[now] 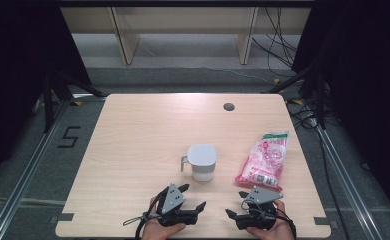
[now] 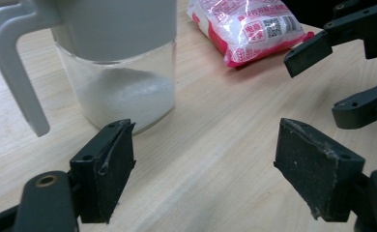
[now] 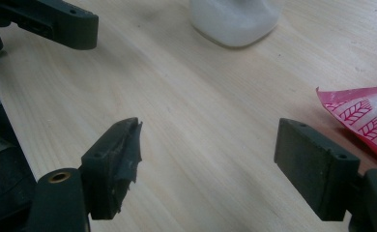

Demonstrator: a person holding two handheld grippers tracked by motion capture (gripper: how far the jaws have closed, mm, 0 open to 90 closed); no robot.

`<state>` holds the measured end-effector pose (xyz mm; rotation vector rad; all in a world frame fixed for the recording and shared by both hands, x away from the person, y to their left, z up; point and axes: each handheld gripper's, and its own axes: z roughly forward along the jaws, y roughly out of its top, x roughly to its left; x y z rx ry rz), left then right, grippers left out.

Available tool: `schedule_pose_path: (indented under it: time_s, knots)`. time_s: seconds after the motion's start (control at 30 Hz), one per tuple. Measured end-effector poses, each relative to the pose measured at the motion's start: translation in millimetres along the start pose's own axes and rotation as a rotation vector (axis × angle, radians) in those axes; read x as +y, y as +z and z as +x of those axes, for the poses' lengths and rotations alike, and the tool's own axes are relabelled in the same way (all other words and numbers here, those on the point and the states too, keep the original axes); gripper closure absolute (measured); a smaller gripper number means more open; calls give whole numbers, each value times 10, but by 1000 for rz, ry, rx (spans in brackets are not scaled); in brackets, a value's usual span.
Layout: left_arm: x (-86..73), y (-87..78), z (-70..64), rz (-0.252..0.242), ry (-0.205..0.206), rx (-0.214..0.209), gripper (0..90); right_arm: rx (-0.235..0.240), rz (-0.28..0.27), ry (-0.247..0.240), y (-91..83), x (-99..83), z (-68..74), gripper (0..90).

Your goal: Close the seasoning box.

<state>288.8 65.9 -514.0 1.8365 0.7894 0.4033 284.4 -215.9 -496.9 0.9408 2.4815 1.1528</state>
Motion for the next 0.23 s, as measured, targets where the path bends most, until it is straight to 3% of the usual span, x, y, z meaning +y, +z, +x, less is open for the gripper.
schedule_pose_path:
  time_s: [0.1, 0.23]
  knots:
    - [-7, -1, 24, -7, -4, 4, 207, -9, -4, 10, 3, 2, 7, 256]
    - [-13, -28, 71, -2, -10, 12, 206, -22, -10, -12, 15, 1, -4, 256]
